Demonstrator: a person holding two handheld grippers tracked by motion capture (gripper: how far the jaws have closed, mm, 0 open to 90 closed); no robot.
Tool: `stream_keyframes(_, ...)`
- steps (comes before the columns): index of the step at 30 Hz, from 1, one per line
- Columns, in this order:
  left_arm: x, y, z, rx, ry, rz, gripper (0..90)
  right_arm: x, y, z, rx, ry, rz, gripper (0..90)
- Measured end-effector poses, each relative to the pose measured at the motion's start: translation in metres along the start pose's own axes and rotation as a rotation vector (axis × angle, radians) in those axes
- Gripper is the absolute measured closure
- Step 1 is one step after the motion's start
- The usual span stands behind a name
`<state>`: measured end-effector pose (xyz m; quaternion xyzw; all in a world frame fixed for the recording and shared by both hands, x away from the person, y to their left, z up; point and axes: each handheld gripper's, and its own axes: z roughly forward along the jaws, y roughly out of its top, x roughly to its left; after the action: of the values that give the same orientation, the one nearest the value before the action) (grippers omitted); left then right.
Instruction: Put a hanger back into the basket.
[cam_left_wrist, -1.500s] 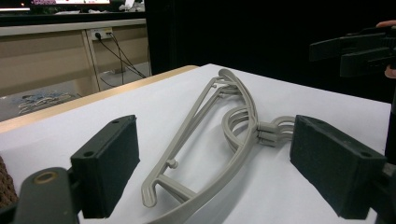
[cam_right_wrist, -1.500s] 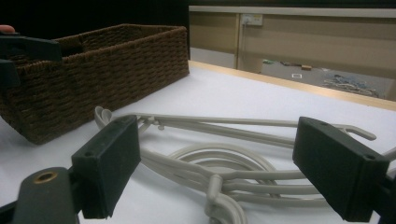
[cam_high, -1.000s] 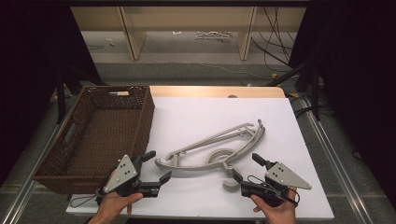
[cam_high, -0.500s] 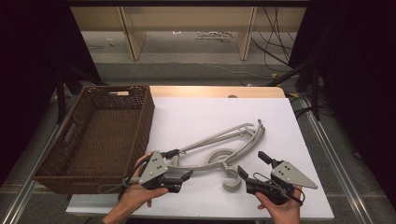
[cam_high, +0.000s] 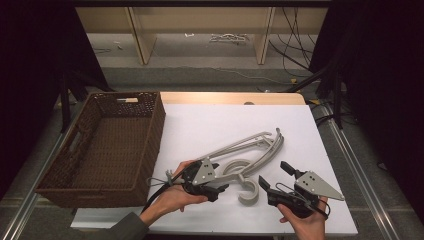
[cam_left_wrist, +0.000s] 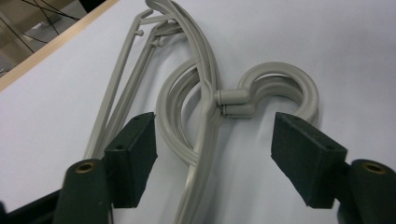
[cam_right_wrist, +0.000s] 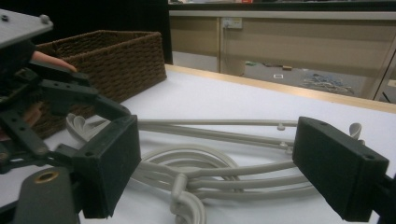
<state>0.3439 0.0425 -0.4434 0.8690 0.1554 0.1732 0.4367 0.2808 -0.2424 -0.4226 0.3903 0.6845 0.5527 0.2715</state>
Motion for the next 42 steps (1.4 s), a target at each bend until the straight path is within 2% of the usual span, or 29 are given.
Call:
stream_keyframes(4,0.001,0.002,0.011,0.015,-0.002,0.021,39.1,0.000,0.000,0.000,-0.001,0.011,0.006,16.7)
stream_keyframes(6,0.005,0.005,0.020,0.044,-0.021,0.036,39.8,-0.001,0.000,0.001,-0.015,0.008,0.010,16.7)
stream_keyframes(8,0.005,0.005,0.023,0.041,-0.022,0.036,43.2,-0.003,0.000,0.000,-0.007,-0.008,-0.001,16.8)
stream_keyframes(9,0.006,0.007,0.029,0.061,-0.044,0.040,43.7,-0.003,0.000,0.000,-0.005,-0.006,0.005,16.8)
stream_keyframes(13,0.008,0.010,0.037,0.099,-0.066,0.071,47.1,-0.003,0.000,-0.001,0.018,-0.004,0.010,17.2)
stream_keyframes(16,0.009,0.013,0.043,0.109,-0.077,0.073,49.9,-0.003,0.000,0.000,0.010,-0.003,0.008,17.3)
stream_keyframes(18,0.010,0.015,0.045,0.116,-0.089,0.060,50.1,-0.003,0.000,0.000,0.004,-0.005,0.009,17.3)
stream_keyframes(24,0.011,0.017,0.051,0.148,-0.091,0.073,51.6,-0.004,0.000,0.000,0.007,0.014,0.016,17.5)
stream_keyframes(32,0.013,0.020,0.060,0.201,-0.093,0.092,57.2,-0.004,0.000,0.000,0.006,0.016,0.015,17.5)
stream_keyframes(33,0.012,0.020,0.061,0.206,-0.089,0.092,58.5,-0.004,-0.001,0.002,-0.010,0.013,0.016,17.5)
stream_keyframes(34,0.012,0.020,0.062,0.216,-0.083,0.106,58.7,-0.005,-0.001,0.001,-0.008,0.008,0.007,17.5)
stream_keyframes(36,0.012,0.020,0.064,0.236,-0.091,0.103,59.3,-0.004,0.000,0.000,0.008,0.004,0.017,17.6)
stream_keyframes(37,0.013,0.020,0.065,0.247,-0.092,0.120,59.7,-0.004,0.000,0.000,0.003,0.010,0.020,17.5)
stream_keyframes(39,0.013,0.021,0.068,0.259,-0.093,0.109,59.9,-0.005,-0.001,0.002,-0.013,0.011,0.011,17.6)
stream_keyframes(42,0.014,0.021,0.072,0.290,-0.108,0.117,61.1,-0.004,0.000,0.001,0.008,0.012,0.016,17.6)
